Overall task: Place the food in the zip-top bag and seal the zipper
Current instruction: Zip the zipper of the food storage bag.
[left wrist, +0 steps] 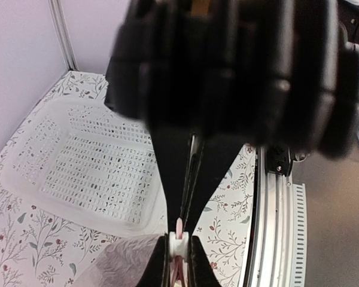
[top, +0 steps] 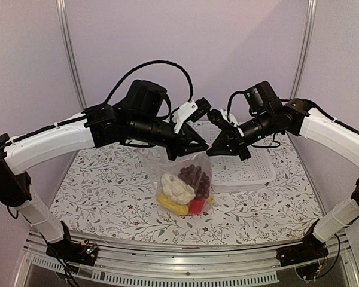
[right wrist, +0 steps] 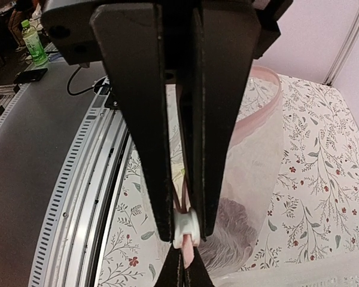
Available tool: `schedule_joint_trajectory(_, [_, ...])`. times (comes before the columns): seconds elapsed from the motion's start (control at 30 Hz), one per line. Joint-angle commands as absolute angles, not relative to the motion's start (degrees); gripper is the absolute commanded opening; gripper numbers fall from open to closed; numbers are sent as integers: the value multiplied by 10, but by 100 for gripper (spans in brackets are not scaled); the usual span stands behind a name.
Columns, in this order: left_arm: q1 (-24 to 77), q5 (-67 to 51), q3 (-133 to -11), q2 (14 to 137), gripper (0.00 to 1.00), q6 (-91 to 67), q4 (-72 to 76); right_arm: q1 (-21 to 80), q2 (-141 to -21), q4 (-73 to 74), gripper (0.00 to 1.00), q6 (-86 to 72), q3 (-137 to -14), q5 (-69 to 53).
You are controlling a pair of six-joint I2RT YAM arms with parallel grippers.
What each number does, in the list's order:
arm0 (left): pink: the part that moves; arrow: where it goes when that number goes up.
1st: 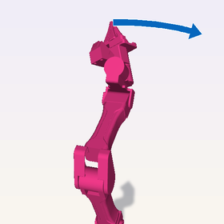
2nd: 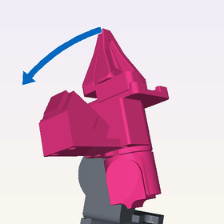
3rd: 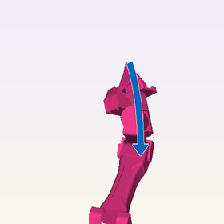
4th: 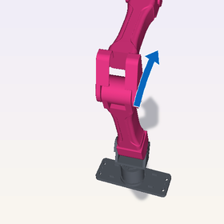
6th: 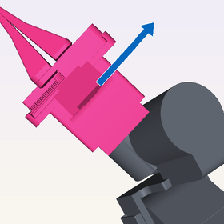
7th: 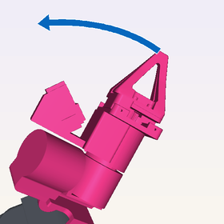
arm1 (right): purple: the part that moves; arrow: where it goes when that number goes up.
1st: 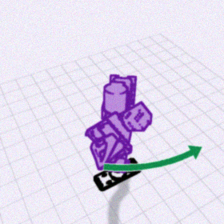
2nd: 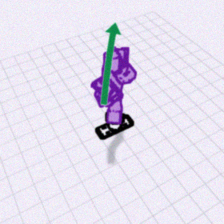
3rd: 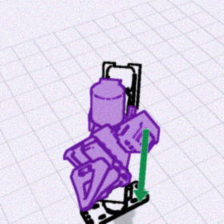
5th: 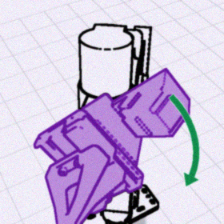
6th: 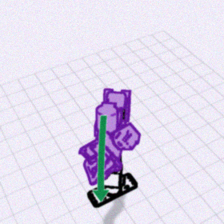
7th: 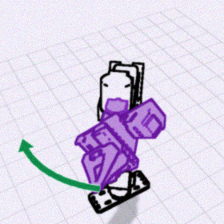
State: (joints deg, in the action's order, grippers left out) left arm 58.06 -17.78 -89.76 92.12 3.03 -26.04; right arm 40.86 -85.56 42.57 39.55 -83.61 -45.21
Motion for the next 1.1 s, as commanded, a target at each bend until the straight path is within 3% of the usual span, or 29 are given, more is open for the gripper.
schedule_joint_trajectory(0.0, [567,-168,-905,915,0,36,-283,381,-834,403,0,374,-832,-483])
schedule_joint_trajectory(0.67, [528,-116,-835,839,1,45,-346,327,-815,383,0,361,-804,-489])
schedule_joint_trajectory(1.07, [521,-83,-723,751,1,18,-370,308,-807,373,0,355,-787,-489])
